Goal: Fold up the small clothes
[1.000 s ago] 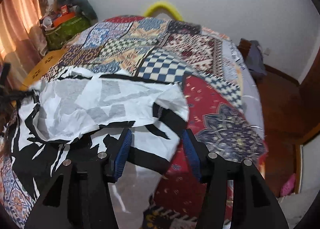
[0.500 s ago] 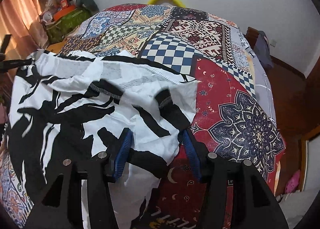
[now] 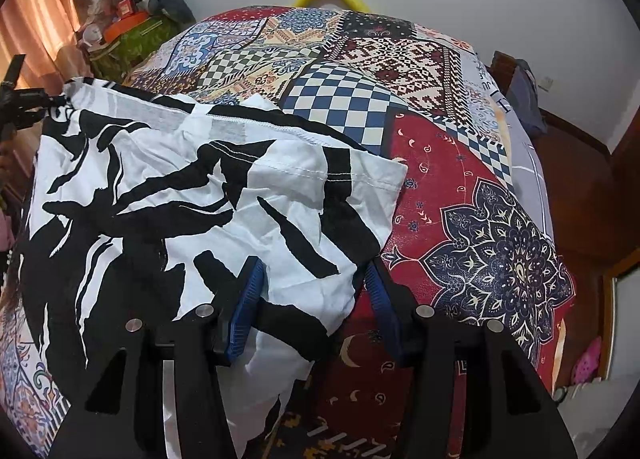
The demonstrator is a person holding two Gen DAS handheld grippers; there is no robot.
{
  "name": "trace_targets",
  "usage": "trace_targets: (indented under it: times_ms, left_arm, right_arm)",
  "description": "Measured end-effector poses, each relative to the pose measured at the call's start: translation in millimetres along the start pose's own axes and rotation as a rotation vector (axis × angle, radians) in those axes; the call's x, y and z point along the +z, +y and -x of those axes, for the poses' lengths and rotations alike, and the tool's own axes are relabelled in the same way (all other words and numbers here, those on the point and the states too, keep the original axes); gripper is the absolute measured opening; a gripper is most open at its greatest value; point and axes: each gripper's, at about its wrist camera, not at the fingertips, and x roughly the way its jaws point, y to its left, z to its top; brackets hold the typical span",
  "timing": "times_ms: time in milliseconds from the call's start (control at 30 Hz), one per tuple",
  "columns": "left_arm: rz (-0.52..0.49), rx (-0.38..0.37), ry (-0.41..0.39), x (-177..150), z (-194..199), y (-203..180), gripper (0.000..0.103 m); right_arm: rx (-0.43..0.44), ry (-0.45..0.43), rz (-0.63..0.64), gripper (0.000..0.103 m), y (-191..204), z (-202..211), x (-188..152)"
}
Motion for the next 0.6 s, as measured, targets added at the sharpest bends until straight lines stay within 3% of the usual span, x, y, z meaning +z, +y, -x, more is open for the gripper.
trace_targets:
  times_ms: [167, 367, 600]
  left_arm:
    - [-0.015, -0.005, -0.002, -8.1, 19.4, 0.4, 0.053]
    - [-0.016, -0.039, -0.005, -16.5, 38.1, 0.9, 0.057]
    - [0.031, -0.092, 0.011, -10.4, 42.1, 2.7, 0.062]
  right_arm:
    - [-0.017, -0.009, -0.022, 0.049, 2.7, 9.9, -0.5]
    - [0.009, -0.046, -0.046, 0.049, 13.9, 36.8, -10.8]
    - [0.041, 0.017, -0.095, 0.051, 23.4, 35.7, -40.7]
